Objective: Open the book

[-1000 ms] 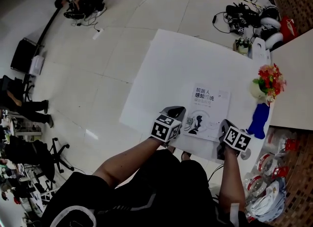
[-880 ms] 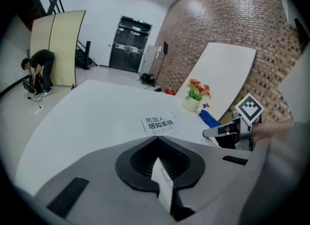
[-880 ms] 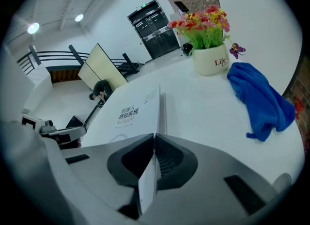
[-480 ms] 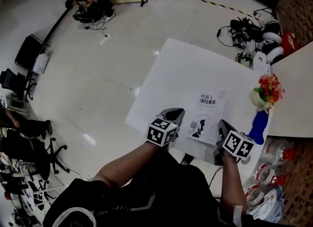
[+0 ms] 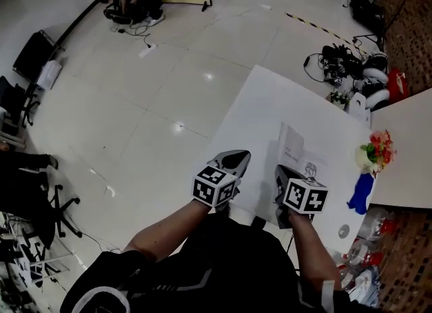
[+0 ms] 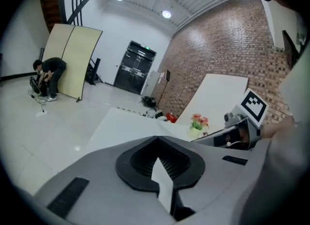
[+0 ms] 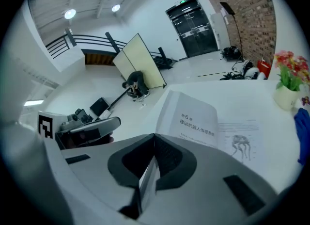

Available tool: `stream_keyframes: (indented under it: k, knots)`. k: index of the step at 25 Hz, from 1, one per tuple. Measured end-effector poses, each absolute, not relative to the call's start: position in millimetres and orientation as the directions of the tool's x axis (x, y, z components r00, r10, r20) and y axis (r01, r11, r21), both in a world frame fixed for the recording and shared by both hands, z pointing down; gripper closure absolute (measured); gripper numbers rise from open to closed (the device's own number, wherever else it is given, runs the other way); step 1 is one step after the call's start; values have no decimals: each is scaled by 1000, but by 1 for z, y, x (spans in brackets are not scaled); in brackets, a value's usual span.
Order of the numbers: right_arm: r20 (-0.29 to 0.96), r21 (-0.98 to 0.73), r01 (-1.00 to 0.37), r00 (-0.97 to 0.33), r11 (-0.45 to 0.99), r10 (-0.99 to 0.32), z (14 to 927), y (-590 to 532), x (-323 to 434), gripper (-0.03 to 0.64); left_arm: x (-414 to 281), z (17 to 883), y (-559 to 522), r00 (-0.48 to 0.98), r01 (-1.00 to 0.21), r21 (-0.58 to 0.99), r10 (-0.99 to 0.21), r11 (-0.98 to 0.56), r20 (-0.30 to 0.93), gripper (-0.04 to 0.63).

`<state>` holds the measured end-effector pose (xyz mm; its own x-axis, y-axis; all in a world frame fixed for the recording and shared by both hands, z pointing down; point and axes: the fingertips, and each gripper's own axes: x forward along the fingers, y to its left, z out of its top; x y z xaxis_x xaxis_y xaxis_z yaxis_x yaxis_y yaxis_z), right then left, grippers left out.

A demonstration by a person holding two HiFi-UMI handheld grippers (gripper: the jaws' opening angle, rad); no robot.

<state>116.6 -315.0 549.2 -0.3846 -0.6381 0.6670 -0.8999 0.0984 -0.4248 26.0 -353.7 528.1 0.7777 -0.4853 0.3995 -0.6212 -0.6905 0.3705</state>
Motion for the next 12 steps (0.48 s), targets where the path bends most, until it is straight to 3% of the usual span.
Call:
stream_keyframes:
  k: [5,12]
  knots:
    - [754,-411,-905,-405,110,-517,603,-341,47,616,-19,532,-366,772,-632,386,-497,-672,397,600]
    - [846,-346,-935,-349,84,-403,674,-343,13,615,-62,553,-366,742,-663,386,-499,-641,448,600]
